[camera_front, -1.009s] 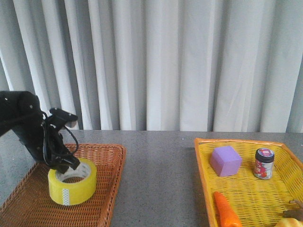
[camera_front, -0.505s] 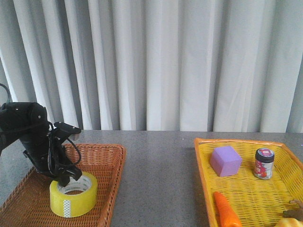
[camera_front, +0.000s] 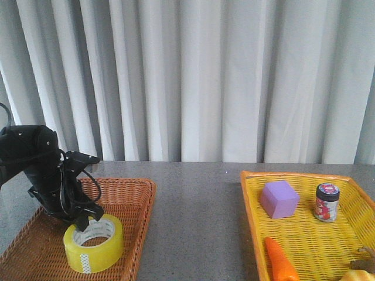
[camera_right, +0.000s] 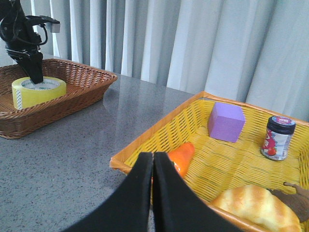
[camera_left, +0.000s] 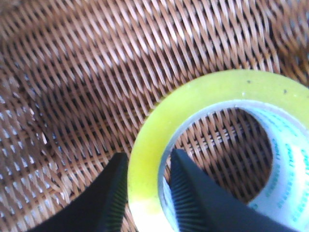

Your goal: Transfer tape with both arms

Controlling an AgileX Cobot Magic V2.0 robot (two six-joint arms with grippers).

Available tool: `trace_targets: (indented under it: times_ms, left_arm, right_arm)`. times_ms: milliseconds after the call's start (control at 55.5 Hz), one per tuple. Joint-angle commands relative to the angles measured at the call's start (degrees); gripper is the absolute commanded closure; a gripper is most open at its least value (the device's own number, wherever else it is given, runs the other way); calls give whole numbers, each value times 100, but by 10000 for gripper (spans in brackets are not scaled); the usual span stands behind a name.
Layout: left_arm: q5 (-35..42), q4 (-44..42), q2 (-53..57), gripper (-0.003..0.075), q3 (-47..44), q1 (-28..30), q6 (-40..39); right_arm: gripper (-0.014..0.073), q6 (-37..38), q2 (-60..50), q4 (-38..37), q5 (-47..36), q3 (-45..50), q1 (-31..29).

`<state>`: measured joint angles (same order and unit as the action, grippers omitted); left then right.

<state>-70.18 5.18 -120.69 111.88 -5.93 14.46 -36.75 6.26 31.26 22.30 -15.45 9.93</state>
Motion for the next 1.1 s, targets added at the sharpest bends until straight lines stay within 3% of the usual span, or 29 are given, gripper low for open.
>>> trace_targets:
  times_ms: [0,505,1081]
  left_arm:
    - [139,107,507,442,168,14,-90]
    - [-83,113,2272,466,168,14,-185]
    - [-146,592,4904,712,168,14,-192]
  right_arm:
    - [601,-20,64,67,-336,-141,-47]
    - [601,263,64,79,-474,-141,-47]
    - [599,270,64,79,-586,-141,-47]
